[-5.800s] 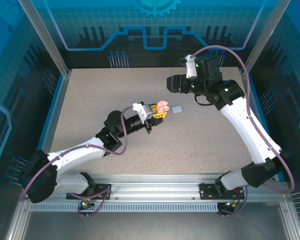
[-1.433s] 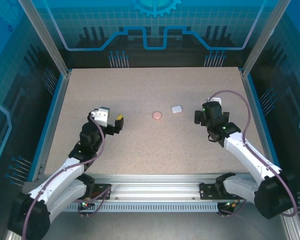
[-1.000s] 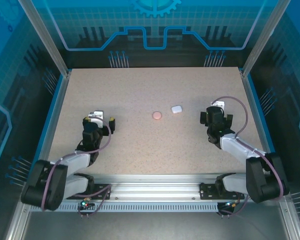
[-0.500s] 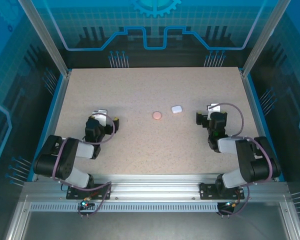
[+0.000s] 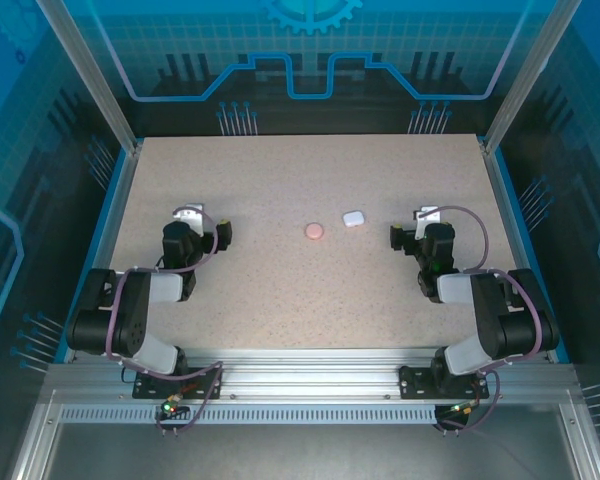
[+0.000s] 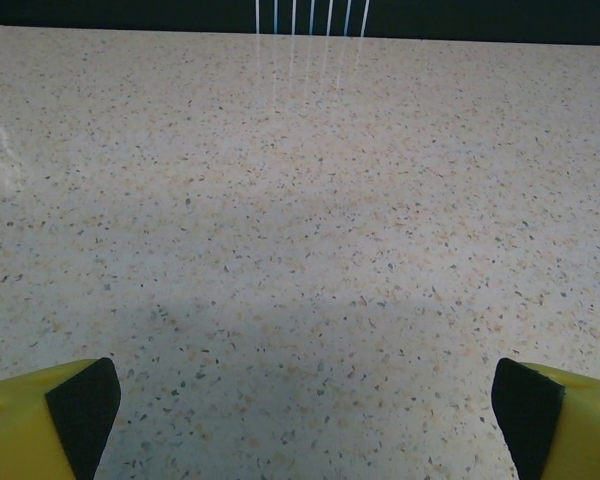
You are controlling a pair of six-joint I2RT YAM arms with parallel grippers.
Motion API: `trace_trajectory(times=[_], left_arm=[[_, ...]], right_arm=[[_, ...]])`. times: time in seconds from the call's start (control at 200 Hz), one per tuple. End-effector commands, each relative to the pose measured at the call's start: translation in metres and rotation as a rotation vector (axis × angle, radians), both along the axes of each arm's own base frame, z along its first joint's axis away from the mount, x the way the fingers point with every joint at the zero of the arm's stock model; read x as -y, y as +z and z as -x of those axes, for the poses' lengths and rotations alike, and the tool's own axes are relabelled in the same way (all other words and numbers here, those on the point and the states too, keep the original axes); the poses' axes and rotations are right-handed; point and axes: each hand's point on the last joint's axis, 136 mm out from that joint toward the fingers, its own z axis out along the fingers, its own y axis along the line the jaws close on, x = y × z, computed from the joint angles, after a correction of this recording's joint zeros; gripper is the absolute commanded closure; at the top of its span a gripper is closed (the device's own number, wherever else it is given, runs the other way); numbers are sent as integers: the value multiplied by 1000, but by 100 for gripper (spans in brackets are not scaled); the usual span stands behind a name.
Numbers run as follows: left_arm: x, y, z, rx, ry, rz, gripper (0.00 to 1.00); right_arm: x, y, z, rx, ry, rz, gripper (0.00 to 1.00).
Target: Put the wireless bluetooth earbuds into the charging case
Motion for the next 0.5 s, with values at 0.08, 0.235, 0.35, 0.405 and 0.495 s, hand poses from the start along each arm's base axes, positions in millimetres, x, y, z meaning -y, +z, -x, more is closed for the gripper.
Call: trace_trajectory(times=[0.08,0.235,0.35,0.405,0.495], left_arm=[[1,0,-2,-2,-4,26,1],[0,0,-2,-5,0,26,1],[1,0,-2,-3,1,25,1],[1,0,-2,-4,0,24,1],[0,0,-2,-3,3,21,1]], right_arm=[[-3,12,-8,43,12,12,0],[-3,12,-8,43,11,12,0],[-5,11,-9,29,43,-14,0],[-6,11,-10,29,58,-25,0],[-11,10,-9,28,84,-13,0]])
